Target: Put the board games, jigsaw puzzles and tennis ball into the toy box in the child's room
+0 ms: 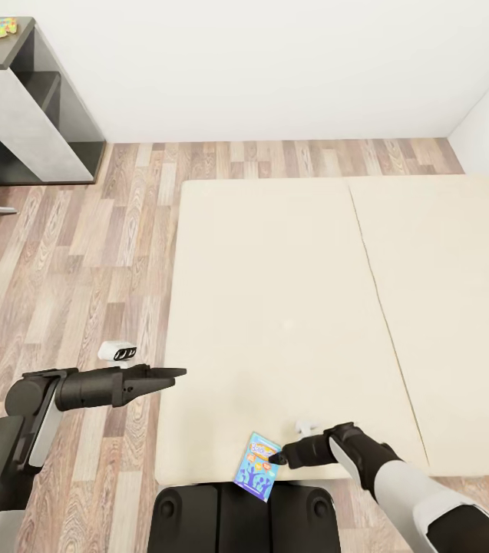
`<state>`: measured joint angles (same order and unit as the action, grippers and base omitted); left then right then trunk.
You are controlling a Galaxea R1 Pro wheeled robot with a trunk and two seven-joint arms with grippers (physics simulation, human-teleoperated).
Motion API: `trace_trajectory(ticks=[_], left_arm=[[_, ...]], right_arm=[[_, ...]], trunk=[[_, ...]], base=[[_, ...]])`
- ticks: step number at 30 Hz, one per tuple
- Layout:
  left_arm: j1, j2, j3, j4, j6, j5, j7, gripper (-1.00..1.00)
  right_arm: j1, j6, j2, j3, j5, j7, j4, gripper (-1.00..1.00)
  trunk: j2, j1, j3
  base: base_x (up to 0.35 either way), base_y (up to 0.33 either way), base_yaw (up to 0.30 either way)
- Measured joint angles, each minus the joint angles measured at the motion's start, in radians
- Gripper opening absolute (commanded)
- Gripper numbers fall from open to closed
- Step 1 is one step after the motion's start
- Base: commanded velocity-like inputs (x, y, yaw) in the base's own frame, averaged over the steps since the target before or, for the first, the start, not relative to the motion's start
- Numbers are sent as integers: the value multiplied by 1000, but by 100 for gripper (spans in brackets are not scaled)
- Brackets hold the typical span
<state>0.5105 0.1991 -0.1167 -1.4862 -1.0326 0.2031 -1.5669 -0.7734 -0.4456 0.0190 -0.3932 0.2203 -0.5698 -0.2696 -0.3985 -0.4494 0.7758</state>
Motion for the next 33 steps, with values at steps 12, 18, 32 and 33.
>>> trace_trajectory(ticks=[12,18,32,33], left_arm=[[0,0,0,0,0,0,0,100],[0,0,0,0,0,0,0,100],[0,1,-5,0,-1,1,0,100],[0,1,-6,0,-1,1,0,100]], right_arm=[[1,5,-30,6,10,3,21,100],[1,11,-50,36,107,7,58,100],[1,164,-53,49,207,13,155,100],[1,165,-52,49,207,13,155,100]], trunk=[[0,0,0],[0,0,0],[0,0,0],[0,0,0]], base=[[0,0,0],[0,0,0],[0,0,0],[0,0,0]])
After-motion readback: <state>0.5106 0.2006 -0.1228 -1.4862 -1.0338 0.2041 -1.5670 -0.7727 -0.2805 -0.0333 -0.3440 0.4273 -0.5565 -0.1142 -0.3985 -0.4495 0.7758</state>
